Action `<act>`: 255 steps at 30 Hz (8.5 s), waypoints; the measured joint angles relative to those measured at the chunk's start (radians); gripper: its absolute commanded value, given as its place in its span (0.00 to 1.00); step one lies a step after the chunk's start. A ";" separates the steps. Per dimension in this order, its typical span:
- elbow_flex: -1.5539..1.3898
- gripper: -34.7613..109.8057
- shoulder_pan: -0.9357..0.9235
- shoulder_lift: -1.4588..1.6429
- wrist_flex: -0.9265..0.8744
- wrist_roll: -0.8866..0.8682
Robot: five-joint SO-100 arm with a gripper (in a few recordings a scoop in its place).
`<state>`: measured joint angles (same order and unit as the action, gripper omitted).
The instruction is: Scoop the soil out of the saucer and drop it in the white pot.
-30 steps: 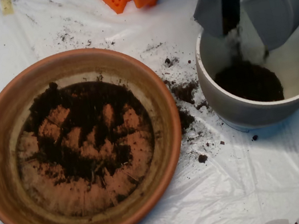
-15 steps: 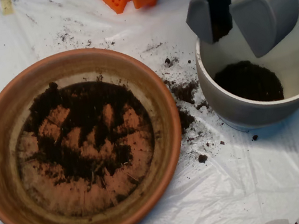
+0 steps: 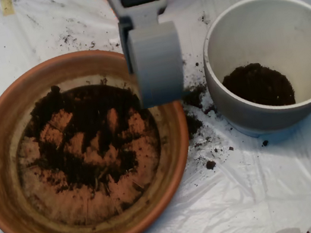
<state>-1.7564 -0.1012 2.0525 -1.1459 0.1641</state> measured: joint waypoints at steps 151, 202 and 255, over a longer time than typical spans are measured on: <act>0.569 0.24 0.252 -0.284 -0.426 0.015; 0.071 0.58 -0.064 -0.169 -0.121 -0.020; 0.179 0.52 -0.327 -0.851 -0.052 0.041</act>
<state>-1.5769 -0.4280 1.2011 -1.1980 0.2056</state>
